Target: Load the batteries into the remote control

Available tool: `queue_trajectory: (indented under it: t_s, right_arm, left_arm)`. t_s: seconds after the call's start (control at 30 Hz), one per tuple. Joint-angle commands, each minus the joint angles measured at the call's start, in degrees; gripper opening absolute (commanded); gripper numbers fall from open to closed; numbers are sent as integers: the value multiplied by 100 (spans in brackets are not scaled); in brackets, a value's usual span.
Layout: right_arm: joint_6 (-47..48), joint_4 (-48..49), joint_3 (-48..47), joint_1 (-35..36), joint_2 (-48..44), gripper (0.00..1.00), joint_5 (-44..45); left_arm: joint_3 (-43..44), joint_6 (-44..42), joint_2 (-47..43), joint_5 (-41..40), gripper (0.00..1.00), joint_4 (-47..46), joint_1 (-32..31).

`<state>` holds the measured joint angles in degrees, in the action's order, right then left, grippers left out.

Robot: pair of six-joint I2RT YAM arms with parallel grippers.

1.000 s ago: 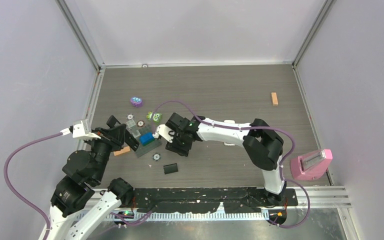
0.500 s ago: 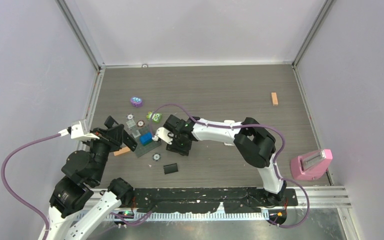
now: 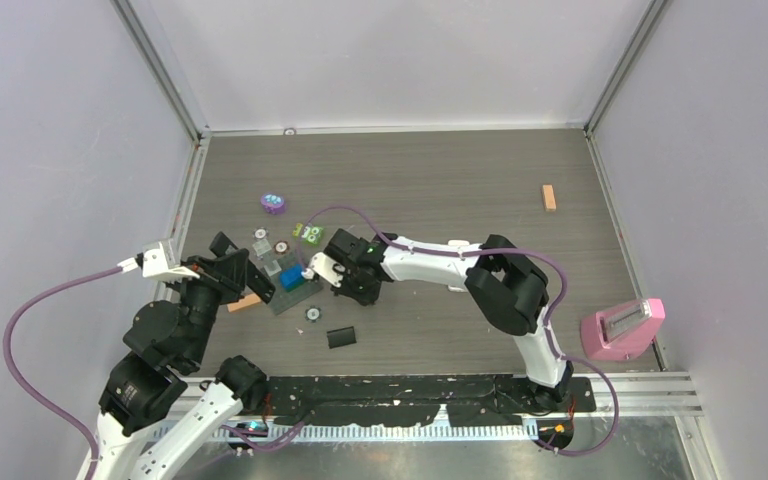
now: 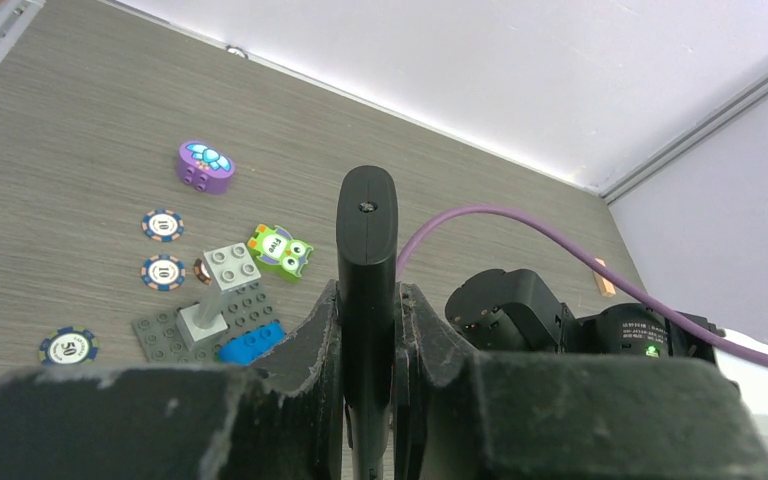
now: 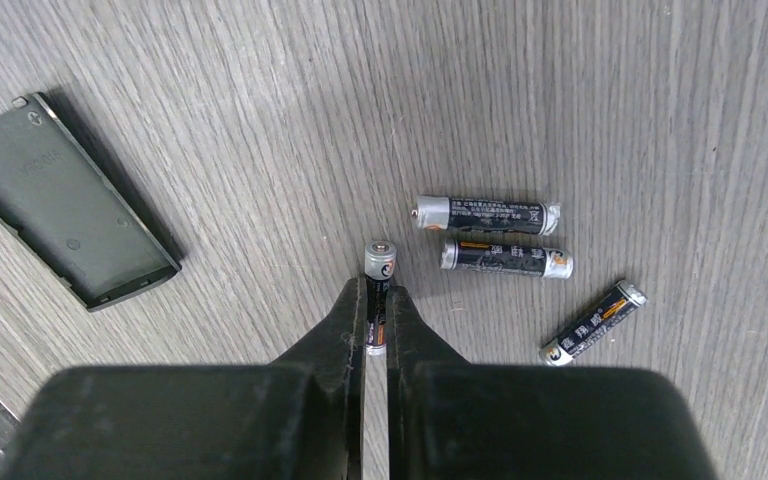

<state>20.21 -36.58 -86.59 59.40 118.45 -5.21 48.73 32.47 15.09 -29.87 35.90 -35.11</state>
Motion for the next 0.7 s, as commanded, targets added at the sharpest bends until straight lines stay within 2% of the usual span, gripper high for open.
queue_trajectory:
  t_s: [0.0,0.1,0.2,0.3,0.43,0.67]
  right_arm:
    - [-263,-20,-5,26,-140,6,8]
    - [-569,218,198,-18,-492,6,-101]
    - [-1094,583,694,-106,-1260,6,-318]
    - [-1464,1570,1438,-196,-2111,5,-487]
    - [-2329,2257,2334,-542,-3334,5,-529]
    - [-3759,3210,3084,-624,-5181,6,-164]
  left_arm:
    - [119,5,46,155,0,-147,13]
    - [83,8,46,423,0,-192,11]
    - [-23,37,17,814,0,-405,10]
    - [-171,155,40,1361,0,-779,8]
    - [-380,398,127,2106,0,-1455,13]
    - [-972,1098,415,3047,0,-2971,12]
